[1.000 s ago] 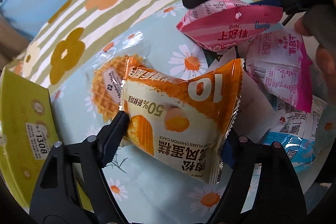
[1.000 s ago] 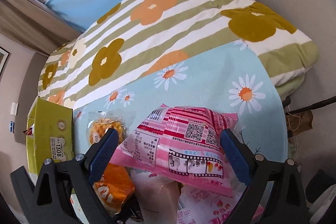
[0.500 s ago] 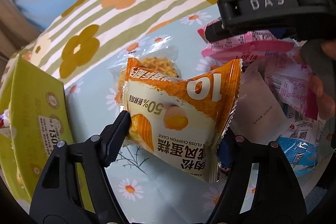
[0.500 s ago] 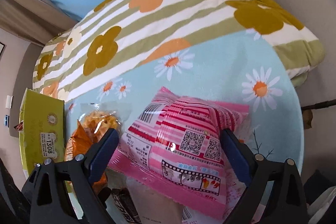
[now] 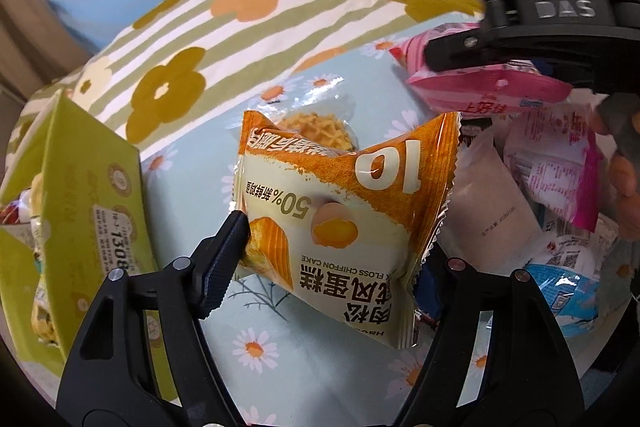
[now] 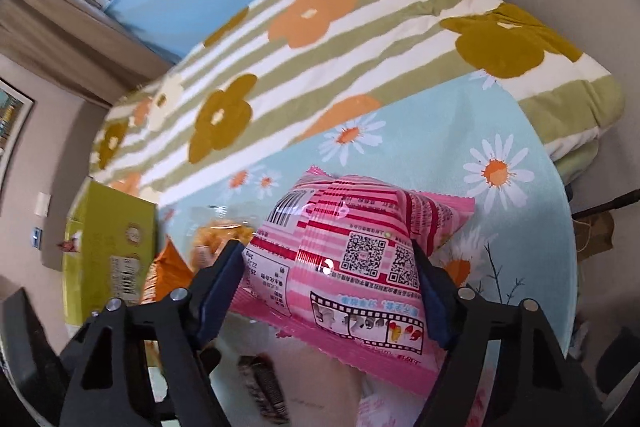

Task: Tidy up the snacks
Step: 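Grasp the orange chiffon cake packet with left tool while right tool grasps the pink packet, then carry both packets over the yellow box and open both tools to drop them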

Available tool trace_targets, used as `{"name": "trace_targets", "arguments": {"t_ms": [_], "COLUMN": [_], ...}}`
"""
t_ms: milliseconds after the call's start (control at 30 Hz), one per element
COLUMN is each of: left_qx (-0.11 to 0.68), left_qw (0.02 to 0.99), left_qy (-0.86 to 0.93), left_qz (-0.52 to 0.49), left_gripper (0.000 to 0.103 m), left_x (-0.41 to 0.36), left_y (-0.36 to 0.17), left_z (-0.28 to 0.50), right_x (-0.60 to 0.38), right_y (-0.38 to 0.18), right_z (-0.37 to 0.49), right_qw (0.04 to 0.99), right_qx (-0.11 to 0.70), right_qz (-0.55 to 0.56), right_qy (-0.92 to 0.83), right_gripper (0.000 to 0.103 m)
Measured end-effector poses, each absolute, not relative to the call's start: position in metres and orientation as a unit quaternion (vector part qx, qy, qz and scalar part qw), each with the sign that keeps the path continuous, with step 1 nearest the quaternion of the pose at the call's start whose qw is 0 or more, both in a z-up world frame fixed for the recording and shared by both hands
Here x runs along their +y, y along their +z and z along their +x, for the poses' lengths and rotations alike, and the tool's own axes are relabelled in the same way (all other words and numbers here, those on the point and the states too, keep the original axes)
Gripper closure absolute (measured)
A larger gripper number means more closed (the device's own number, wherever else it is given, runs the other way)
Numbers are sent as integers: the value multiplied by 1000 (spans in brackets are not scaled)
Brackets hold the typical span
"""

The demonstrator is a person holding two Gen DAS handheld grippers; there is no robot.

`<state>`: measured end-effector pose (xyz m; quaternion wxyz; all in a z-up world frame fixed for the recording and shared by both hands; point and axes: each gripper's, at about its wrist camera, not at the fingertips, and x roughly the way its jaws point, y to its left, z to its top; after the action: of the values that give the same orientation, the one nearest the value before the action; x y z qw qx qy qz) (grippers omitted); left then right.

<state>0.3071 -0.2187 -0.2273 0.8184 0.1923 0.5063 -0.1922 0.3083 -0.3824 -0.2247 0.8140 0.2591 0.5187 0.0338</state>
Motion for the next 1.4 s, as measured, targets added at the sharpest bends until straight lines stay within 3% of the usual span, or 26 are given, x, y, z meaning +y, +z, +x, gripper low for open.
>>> {"name": "trace_targets", "arguments": {"t_ms": [500, 733, 1400], "left_qx": [447, 420, 434], "left_qw": [876, 898, 900], "left_qy": [-157, -124, -38], "left_qz": [89, 42, 16], "left_gripper": [32, 32, 32], "left_x": [-181, -128, 101], "left_y": [-129, -83, -86], "left_z": [303, 295, 306], "right_x": [-369, -328, -113], "right_y": [-106, -78, -80], "right_z": [275, 273, 288], "right_qw": [873, 880, 860], "right_qx": [424, 404, 423], "right_qz": [221, 204, 165], "right_qy": [98, 147, 233], "right_gripper": [29, 28, 28]}}
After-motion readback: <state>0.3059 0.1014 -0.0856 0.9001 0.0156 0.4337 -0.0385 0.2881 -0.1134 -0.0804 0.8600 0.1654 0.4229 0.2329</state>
